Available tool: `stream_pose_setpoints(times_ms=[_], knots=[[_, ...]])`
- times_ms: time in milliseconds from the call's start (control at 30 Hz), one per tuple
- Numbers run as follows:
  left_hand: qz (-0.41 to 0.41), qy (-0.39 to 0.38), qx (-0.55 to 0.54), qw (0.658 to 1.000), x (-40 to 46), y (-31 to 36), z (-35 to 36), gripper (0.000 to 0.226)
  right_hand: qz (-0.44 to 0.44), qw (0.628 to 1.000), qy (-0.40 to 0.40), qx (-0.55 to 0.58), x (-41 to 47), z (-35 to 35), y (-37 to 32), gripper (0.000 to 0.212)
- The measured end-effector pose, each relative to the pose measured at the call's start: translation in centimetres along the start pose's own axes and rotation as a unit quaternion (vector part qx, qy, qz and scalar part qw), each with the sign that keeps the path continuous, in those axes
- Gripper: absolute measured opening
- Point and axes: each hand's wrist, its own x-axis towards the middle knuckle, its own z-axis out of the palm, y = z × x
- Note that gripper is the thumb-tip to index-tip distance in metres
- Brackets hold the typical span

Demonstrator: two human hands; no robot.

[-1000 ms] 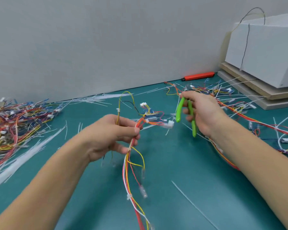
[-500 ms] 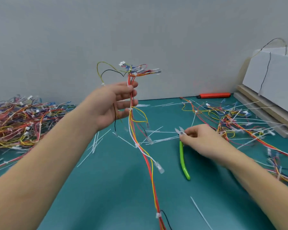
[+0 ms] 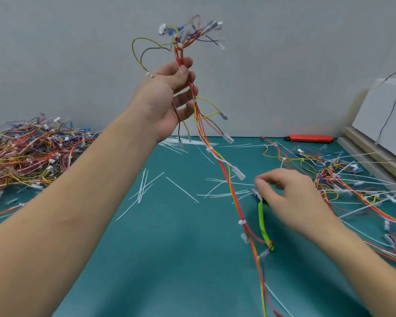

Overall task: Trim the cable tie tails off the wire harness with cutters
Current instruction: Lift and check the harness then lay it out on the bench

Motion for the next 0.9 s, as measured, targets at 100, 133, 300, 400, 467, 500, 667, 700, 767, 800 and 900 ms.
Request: stream_pose_setpoints(times_ms=[100, 133, 300, 400, 467, 500, 667, 700, 767, 800, 900], knots=[[0.018, 0.026, -0.014, 0.999, 0.5, -0.1, 0.2, 0.017, 0.098, 0.921, -0.170, 0.335, -0.4, -0.1, -2.6, 0.047], [0.026, 0.040, -0.017, 0.999, 0.7, -0.2, 0.2, 0.017, 0.121, 0.885, -0.241, 0.379, -0.8, 0.1, -3.0, 0.048], [0.048, 0.114, -0.027, 0.992, 1.9, -0.5, -1.3, 0.018, 0.161, 0.802, -0.329, 0.471, -1.3, -0.3, -2.6, 0.021], [0.036, 0.106, -0.002, 0.994, 1.9, -1.3, -2.2, 0.017, 0.226, 0.718, -0.312, 0.580, -0.4, -0.7, -1.9, 0.033], [0.038, 0.091, 0.014, 0.995, 1.5, -2.2, -2.2, 0.016, 0.272, 0.657, -0.285, 0.642, 0.0, -0.7, -1.9, 0.040], [0.041, 0.085, 0.023, 0.995, 1.2, -2.7, -2.1, 0.016, 0.291, 0.626, -0.268, 0.672, 0.1, -0.6, -1.9, 0.041], [0.054, 0.062, 0.088, 0.993, -0.9, -5.6, -0.5, 0.015, 0.334, 0.557, -0.203, 0.733, 0.2, 0.1, -2.3, 0.040], [0.053, 0.053, 0.098, 0.992, -1.4, -6.3, -0.1, 0.016, 0.336, 0.557, -0.200, 0.733, 0.1, 0.2, -2.2, 0.038], [0.047, 0.032, 0.118, 0.991, -2.4, -7.7, 0.4, 0.017, 0.335, 0.561, -0.205, 0.729, 0.1, 0.3, -2.1, 0.036], [0.043, 0.025, 0.124, 0.991, -2.7, -8.3, 0.5, 0.017, 0.333, 0.563, -0.212, 0.726, 0.0, 0.3, -2.2, 0.035], [0.021, 0.027, 0.116, 0.993, -2.6, -9.0, 0.3, 0.017, 0.327, 0.567, -0.229, 0.721, 0.0, 0.2, -2.4, 0.027]])
